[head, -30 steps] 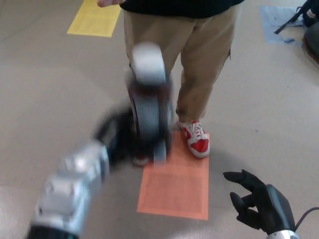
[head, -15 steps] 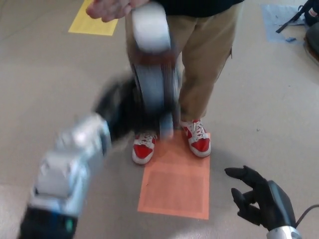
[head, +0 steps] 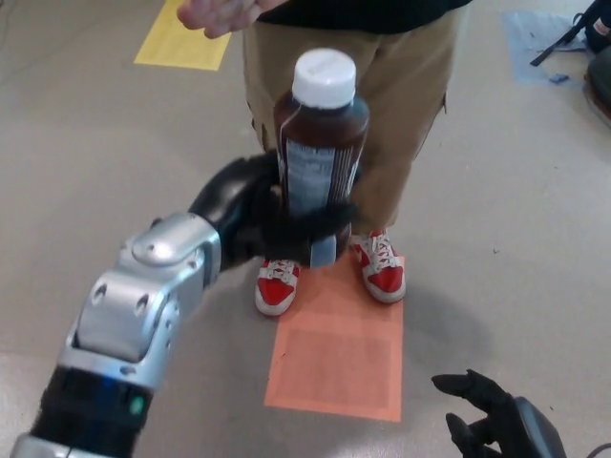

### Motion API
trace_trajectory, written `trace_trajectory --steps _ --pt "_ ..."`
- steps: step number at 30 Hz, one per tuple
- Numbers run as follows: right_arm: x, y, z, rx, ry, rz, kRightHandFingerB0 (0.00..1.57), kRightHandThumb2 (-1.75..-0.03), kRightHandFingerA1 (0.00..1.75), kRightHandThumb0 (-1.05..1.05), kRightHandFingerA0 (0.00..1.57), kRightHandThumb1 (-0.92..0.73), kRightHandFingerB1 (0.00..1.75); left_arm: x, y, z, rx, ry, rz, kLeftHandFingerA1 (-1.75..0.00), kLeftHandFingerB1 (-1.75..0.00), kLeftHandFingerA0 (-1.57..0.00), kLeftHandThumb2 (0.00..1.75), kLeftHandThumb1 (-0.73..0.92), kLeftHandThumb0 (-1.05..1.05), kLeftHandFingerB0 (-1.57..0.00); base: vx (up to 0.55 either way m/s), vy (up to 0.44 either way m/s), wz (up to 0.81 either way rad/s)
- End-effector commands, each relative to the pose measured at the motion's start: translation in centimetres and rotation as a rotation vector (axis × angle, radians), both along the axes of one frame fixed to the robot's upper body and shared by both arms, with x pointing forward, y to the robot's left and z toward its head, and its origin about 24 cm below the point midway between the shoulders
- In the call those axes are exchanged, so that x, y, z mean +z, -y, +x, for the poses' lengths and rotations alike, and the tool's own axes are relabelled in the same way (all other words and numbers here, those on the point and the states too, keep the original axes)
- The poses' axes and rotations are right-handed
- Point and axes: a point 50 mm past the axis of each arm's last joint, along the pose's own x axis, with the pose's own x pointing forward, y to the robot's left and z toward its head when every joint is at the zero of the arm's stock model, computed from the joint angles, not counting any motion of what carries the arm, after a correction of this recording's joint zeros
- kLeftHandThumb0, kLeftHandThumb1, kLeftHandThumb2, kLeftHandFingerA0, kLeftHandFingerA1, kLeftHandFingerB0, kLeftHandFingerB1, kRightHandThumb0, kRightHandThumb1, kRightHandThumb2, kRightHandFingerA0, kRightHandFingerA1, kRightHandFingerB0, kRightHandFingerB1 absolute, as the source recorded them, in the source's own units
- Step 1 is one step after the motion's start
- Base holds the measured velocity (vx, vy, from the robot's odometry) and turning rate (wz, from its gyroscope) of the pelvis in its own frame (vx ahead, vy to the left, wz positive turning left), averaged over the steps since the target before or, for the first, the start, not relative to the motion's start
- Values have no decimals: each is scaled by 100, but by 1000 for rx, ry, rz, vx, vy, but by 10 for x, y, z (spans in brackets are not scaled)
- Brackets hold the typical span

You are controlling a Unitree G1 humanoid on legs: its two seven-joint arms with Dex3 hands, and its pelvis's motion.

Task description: The robot recieved a bottle of protein shake from a person using its left hand and then shake the protein up and down 2 two times and hand it back to the person

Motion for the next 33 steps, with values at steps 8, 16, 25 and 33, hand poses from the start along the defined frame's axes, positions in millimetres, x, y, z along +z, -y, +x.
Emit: trace_trajectory --steps 8,16,25,33 --pt "-4 3 -7 -10 -14 7 59 -64 56 -30 92 -83 43 33 -3 23 97 34 37 -155 -114 -62 66 84 -23 -57 0 0 0" --pt "-4 1 -8 -27 -10 36 60 -65 56 -29 92 -85 44 43 -7 46 204 3 6 -153 -110 -65 69 84 -26 -54 0 0 0" --pt "-1 2 -4 -20 4 39 60 -67 56 -27 93 -83 46 41 -16 55 242 -25 -26 -159 -117 -66 67 85 -26 -48 0 0 0" --pt "1 1 -3 -9 5 52 56 -66 57 -27 94 -84 46 33 -27 55 287 -32 -12 -154 -110 -65 70 83 -25 -54 0 0 0"
